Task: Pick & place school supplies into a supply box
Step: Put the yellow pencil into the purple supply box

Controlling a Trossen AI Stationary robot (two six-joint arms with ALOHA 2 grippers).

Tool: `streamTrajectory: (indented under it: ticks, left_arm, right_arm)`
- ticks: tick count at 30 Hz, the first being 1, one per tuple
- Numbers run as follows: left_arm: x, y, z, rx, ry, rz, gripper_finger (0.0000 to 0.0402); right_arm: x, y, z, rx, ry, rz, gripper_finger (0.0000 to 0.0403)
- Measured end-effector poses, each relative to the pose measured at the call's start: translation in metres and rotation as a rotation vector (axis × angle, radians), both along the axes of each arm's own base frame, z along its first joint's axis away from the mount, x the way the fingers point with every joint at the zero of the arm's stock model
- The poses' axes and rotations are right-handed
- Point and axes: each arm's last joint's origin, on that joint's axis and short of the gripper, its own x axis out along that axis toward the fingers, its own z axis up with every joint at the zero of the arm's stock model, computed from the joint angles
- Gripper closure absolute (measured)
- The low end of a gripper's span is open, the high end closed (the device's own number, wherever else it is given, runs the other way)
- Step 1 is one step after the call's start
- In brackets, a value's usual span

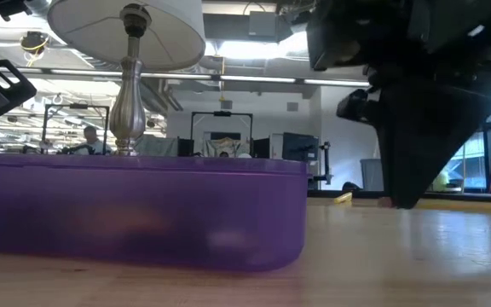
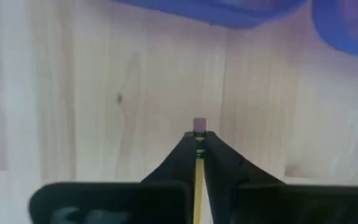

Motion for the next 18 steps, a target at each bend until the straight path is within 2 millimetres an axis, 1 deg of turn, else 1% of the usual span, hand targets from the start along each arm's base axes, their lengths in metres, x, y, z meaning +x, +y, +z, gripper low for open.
streamTrajectory:
  ticks: [7, 10, 13, 18]
  left_arm:
    - [0.0, 0.0, 0.0, -0.004, 0.002, 0.002, 0.0398]
    - [0.0, 0.0, 0.0, -0.005, 0.002, 0.002, 0.0398]
    - [0.0, 0.0, 0.0, -0.005, 0.003, 0.003, 0.0398]
    - [-0.001, -0.001, 0.0, -0.023, 0.018, -0.03, 0.0398]
  right_arm:
    - [0.001, -0.002, 0.027, 0.046, -0.087, -0.004, 0.038]
    - [0.011, -0.003, 0.051, 0.085, -0.181, -0.003, 0.038]
    - [0.027, -0.004, 0.077, 0.107, -0.293, 0.026, 0.0377]
    - [0.055, -0.009, 0.126, 0.153, -0.567, 0.1, 0.0377]
